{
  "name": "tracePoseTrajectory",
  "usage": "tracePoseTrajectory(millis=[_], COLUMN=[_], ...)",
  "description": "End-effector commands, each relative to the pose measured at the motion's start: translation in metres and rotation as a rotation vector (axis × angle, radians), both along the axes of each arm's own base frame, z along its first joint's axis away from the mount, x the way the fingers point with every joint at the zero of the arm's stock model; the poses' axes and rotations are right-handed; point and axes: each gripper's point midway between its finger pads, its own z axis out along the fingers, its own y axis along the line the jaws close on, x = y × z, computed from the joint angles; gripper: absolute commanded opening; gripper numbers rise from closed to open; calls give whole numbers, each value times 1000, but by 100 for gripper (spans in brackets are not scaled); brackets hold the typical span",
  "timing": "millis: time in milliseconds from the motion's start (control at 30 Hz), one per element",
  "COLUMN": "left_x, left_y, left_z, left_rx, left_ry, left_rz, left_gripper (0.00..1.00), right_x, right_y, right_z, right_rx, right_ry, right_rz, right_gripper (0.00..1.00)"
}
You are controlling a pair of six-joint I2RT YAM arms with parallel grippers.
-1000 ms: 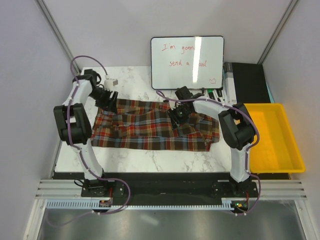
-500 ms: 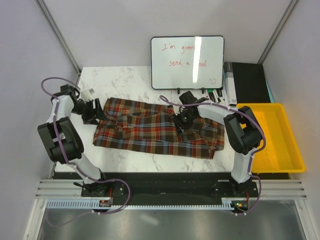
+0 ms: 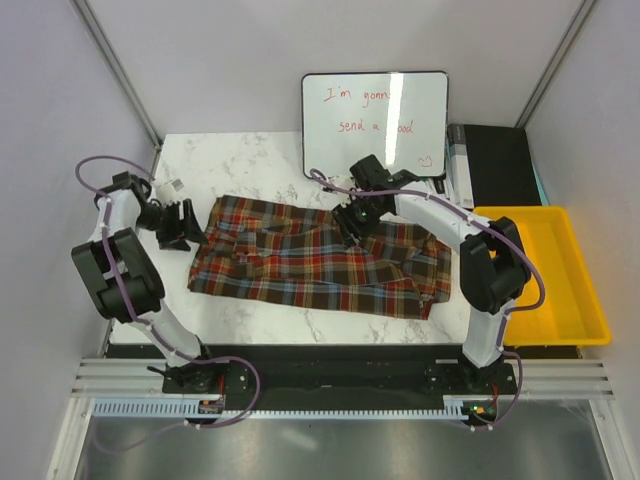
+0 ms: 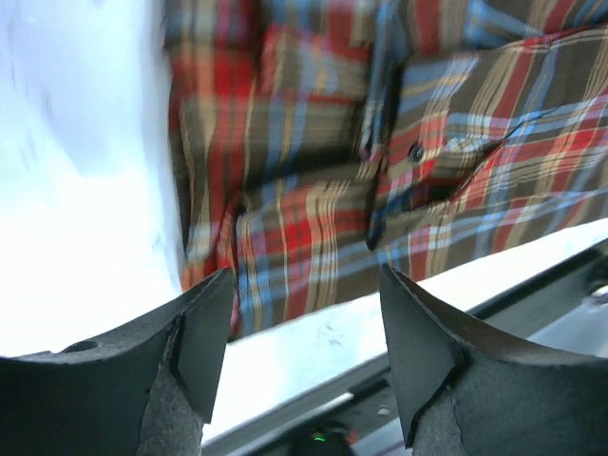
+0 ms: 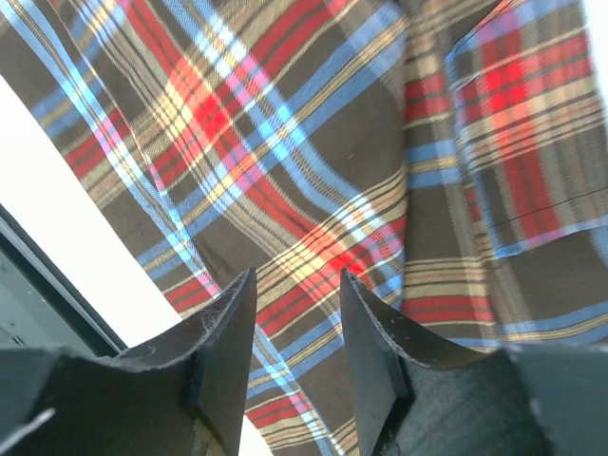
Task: Fold and stack the long sleeve shirts
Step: Fold the shirt
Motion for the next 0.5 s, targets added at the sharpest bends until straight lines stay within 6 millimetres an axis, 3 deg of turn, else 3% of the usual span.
tracePoseTrajectory(millis=[0, 67, 100, 133, 167, 200, 233, 267, 333, 467], left_x=[44, 65, 74, 92, 100, 109, 129, 137, 153, 135], left_y=[-39, -50, -72, -75, -97, -101, -108, -117, -116, -100], left_z=[18, 19, 6, 8, 5, -16, -8, -12, -30, -52], left_rx=[131, 222, 225, 286, 307, 317, 336, 341, 389, 419], left_ry=[-170, -213, -202, -220, -230, -198, -241, -248, -216, -124], left_rz=[-462, -588, -669, -700, -760, -784, -777, -792, -799, -822], left_gripper=[69, 69, 68, 68, 68, 68, 68, 68, 67, 66], right_x=[-27, -31, -34, -30, -30, -34, -37, -39, -43, -22], right_y=[-27, -41, -57, -67, -78, -83, -86, -87, -89, -95], right_z=[-25, -22, -27, -22, -22, -25, -27, -31, -44, -77], right_rx=[-124, -132, -154, -164, -161, -160, -161, -165, -184, -278], right_ry=[73, 77, 92, 60, 74, 80, 84, 87, 107, 124], right_rz=[-39, -89, -126, -163, -217, -235, -244, -244, -235, -219], right_gripper=[46, 46, 46, 46, 46, 47, 47, 47, 47, 43])
